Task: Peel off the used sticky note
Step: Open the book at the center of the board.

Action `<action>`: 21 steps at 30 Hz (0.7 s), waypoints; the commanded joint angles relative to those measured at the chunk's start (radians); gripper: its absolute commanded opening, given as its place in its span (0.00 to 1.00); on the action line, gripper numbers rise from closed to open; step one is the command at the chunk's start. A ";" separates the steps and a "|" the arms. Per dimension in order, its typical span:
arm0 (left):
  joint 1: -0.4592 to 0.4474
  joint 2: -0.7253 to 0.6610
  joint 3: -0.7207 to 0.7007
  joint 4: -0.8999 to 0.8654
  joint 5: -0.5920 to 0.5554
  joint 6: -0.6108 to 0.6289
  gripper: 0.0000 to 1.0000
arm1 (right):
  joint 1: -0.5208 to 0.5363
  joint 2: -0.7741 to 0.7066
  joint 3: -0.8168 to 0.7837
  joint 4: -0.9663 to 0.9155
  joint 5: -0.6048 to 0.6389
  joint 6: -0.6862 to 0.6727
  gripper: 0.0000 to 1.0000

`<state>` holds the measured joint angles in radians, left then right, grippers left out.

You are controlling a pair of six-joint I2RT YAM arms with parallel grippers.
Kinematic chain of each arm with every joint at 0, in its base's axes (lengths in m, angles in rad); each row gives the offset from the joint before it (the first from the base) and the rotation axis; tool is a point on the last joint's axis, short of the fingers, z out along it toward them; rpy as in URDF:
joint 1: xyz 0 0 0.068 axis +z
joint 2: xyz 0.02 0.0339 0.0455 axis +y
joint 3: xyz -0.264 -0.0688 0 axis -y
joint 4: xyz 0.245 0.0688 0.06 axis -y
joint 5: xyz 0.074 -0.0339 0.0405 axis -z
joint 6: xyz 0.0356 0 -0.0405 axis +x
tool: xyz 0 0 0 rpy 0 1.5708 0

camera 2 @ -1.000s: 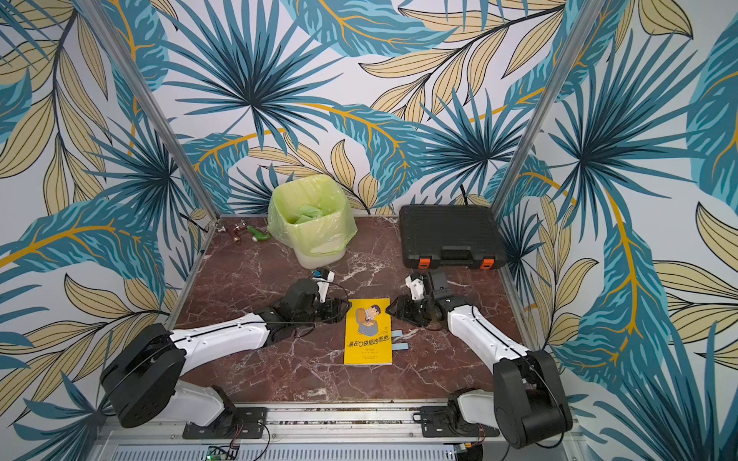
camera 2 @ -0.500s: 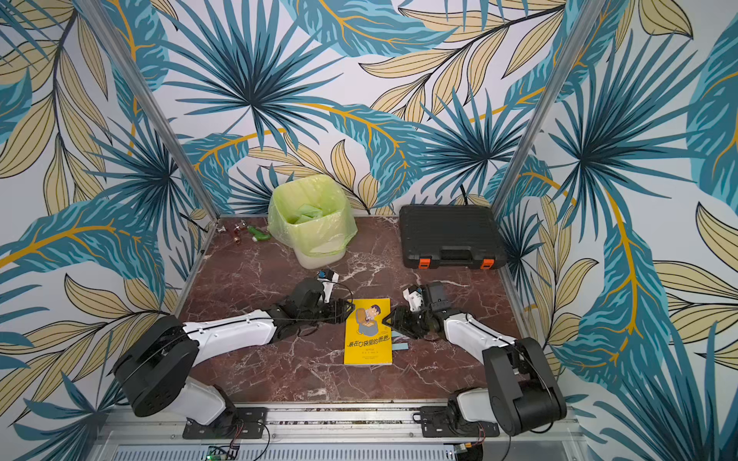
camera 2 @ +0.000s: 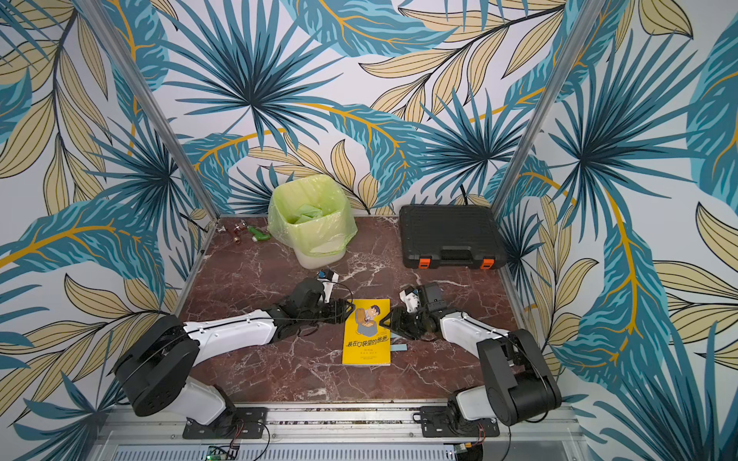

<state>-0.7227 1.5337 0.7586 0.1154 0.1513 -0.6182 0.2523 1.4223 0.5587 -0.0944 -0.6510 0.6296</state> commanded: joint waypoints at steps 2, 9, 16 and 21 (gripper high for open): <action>0.005 0.008 0.016 0.007 0.001 0.004 0.65 | 0.022 -0.015 -0.026 -0.019 0.008 0.011 0.54; 0.004 0.011 0.006 0.016 -0.001 -0.001 0.65 | 0.024 -0.069 -0.039 -0.060 0.042 0.006 0.54; 0.004 0.020 0.009 0.019 0.002 -0.002 0.65 | 0.025 -0.093 -0.068 -0.039 0.027 0.034 0.54; 0.004 0.026 0.012 0.020 0.008 -0.003 0.65 | 0.032 -0.086 -0.085 -0.006 0.018 0.053 0.53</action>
<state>-0.7227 1.5513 0.7582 0.1162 0.1520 -0.6186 0.2745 1.3415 0.4953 -0.1238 -0.6292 0.6624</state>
